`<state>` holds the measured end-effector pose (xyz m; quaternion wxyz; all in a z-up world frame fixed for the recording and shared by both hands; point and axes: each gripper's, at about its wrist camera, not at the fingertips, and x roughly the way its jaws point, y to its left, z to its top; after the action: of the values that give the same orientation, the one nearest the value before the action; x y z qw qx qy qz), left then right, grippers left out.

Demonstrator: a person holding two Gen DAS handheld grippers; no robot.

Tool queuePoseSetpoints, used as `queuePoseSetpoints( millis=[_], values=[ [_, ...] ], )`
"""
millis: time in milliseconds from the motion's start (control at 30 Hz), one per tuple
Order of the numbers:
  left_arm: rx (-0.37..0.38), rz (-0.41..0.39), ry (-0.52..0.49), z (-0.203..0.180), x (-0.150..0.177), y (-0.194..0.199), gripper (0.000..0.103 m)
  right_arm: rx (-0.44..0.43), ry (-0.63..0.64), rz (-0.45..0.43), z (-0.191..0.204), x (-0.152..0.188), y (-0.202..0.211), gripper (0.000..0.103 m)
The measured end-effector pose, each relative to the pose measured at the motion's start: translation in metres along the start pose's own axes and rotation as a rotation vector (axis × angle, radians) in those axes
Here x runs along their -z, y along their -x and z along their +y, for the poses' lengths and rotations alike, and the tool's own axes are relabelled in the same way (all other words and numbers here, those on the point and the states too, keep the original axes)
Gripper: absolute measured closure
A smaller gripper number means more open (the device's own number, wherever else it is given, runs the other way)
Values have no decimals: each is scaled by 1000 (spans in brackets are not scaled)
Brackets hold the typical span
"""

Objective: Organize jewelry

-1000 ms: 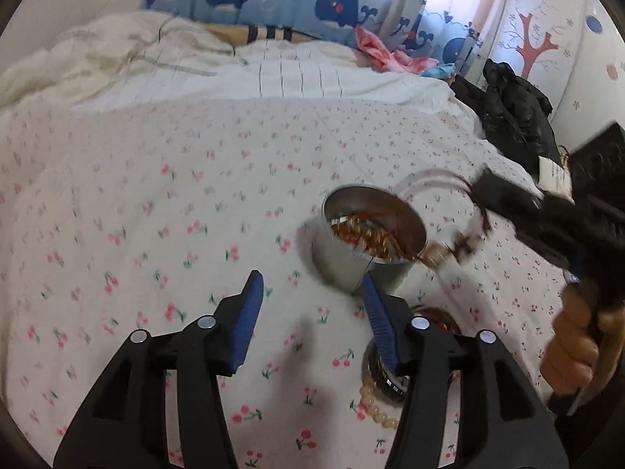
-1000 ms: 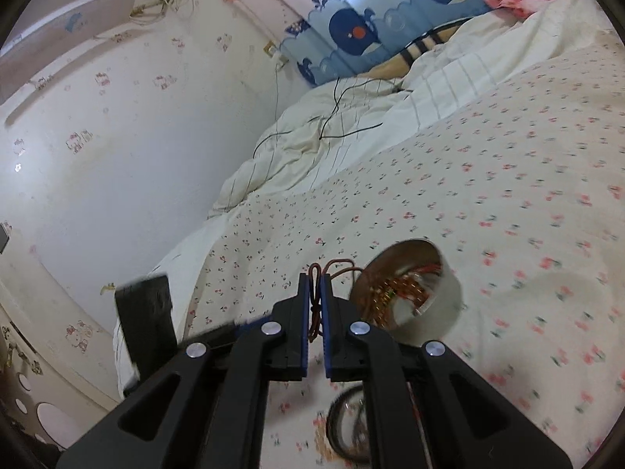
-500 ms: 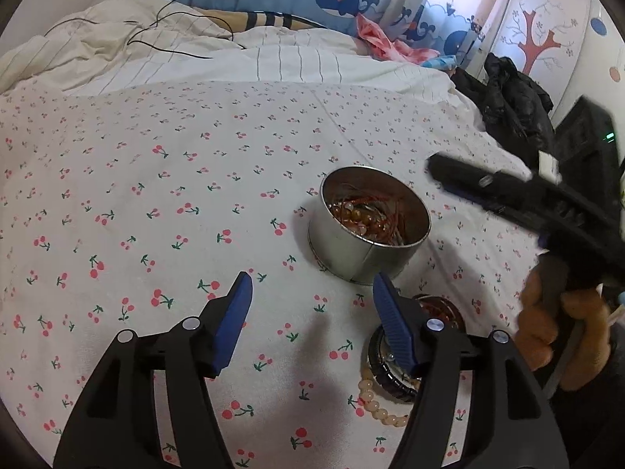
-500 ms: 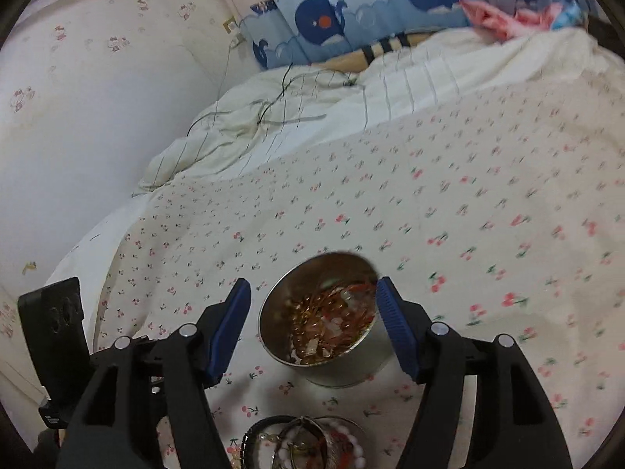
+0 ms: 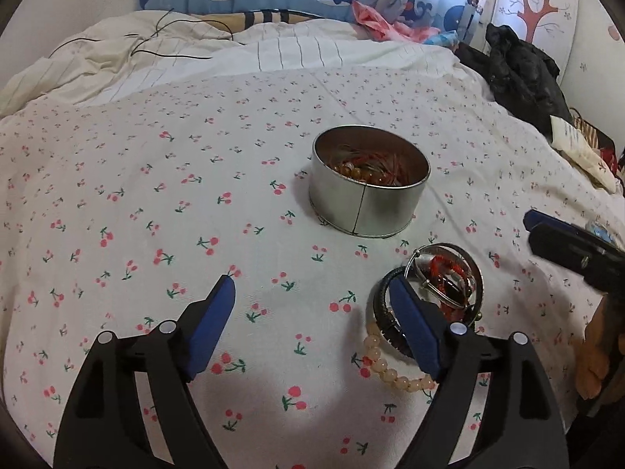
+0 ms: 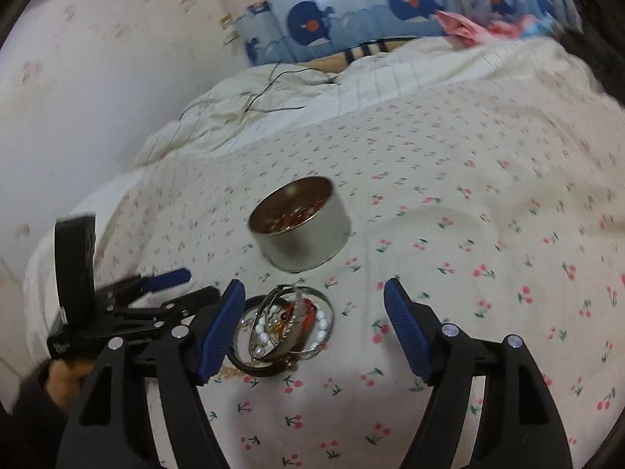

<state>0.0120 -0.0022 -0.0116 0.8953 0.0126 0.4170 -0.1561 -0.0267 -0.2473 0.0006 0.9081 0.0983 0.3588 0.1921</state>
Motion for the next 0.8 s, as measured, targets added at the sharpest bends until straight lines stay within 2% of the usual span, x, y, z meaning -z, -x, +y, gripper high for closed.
queuePoseSetpoints(
  millis=[133,600,800],
  values=[
    [-4,2,4,0,1,-1,25,-2,14,43,5,7,-16,47],
    [-32,-15,-35,-9,1,1,20,-4,12,66,5,9,-32,49],
    [-41,-16,-44,-11,1,1,19,-8,18,78,7,9,-36,55]
  ],
)
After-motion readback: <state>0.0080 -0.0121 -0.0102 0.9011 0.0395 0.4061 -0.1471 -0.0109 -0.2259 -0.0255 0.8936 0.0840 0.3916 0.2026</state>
